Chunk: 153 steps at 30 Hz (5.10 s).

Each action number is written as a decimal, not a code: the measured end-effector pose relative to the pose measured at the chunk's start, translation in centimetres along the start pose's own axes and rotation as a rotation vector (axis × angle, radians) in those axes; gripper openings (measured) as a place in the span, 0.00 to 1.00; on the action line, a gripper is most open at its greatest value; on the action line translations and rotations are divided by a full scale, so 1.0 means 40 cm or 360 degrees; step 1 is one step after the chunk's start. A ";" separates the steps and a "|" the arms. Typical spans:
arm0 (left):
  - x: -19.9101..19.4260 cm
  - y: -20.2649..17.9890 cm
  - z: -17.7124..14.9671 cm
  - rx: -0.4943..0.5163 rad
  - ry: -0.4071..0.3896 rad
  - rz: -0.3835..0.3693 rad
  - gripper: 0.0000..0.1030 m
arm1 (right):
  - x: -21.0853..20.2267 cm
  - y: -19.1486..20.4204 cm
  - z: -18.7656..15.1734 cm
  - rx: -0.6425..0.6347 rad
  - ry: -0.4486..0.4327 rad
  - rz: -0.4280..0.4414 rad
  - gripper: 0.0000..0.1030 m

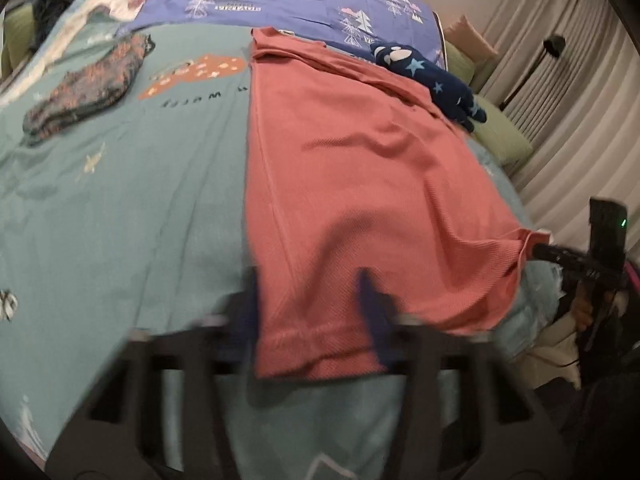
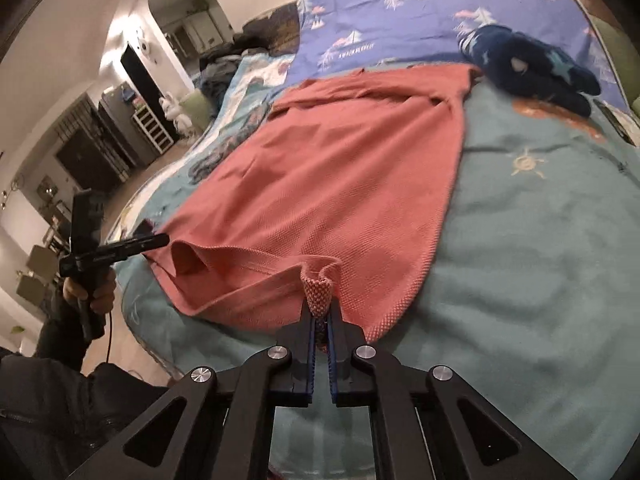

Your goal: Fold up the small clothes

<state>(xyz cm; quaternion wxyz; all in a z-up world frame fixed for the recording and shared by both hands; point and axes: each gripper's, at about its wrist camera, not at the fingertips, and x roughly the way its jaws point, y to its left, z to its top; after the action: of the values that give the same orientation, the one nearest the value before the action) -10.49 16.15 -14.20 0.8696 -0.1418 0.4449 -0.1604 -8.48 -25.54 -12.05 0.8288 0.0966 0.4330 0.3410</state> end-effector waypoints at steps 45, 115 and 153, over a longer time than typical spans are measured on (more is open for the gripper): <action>-0.063 -0.064 -0.128 0.0574 -0.0166 0.0715 0.55 | 0.014 0.054 -0.162 0.0152 -0.0013 -0.0421 0.52; -0.066 0.121 -0.024 -0.0456 -0.0167 -0.0483 0.08 | -0.023 -0.179 -0.172 0.1035 -0.0140 0.0597 0.03; -0.177 0.023 0.139 -0.0171 -0.0487 -0.0463 0.08 | -0.123 -0.144 0.017 0.0818 -0.0429 0.0675 0.04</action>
<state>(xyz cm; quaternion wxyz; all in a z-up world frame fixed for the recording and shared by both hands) -9.70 20.45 -6.25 0.8859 -0.2733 0.2903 -0.2370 -7.10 -32.95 -11.03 0.7380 0.4336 0.3618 0.3695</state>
